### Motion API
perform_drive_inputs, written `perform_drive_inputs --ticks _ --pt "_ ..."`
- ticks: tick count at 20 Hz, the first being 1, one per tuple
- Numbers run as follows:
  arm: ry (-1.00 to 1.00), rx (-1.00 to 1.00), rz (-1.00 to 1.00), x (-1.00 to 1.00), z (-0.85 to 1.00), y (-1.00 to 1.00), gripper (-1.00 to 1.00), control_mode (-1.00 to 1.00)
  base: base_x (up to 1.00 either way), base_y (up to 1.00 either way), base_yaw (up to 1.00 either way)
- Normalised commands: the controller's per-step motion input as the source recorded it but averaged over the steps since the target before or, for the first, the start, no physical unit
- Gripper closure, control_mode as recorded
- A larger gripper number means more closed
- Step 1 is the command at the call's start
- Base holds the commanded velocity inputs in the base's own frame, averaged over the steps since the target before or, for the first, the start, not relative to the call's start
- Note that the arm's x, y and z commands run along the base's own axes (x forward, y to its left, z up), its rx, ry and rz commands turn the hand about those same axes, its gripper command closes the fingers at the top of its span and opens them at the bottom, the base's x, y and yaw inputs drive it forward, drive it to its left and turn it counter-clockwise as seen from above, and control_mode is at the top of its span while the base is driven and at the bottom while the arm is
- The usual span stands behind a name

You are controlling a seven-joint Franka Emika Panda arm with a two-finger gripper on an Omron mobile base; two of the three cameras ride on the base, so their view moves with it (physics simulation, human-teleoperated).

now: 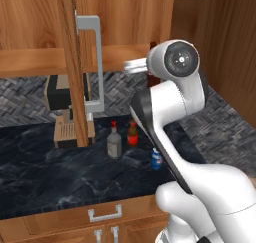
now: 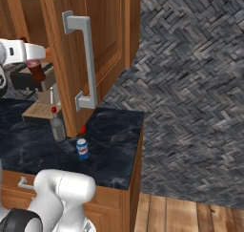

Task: Sort all alcoholic drinks to one cabinet, and non-alcoholic drinks to the other.

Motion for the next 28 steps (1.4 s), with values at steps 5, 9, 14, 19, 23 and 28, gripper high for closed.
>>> perform_drive_inputs --ticks 5,9,14,19,23,28 --pt "-0.05 0.00 0.03 0.22 0.15 -0.02 1.00 -1.00 0.00 0.00 0.00" --pt "-0.09 0.00 0.00 0.20 0.12 -0.07 1.00 -1.00 0.00 0.00 0.00" --pt "-0.07 0.00 0.00 0.17 0.17 -0.10 1.00 -1.00 0.00 0.00 0.00" --pt "-0.02 0.00 0.00 0.18 0.13 -0.13 1.00 -1.00 0.00 0.00 0.00" --pt "0.00 0.00 0.00 0.14 0.14 -0.19 1.00 -1.00 0.00 0.00 0.00" --pt "0.00 0.00 0.00 0.15 0.13 -0.21 1.00 -1.00 0.00 0.00 0.00"
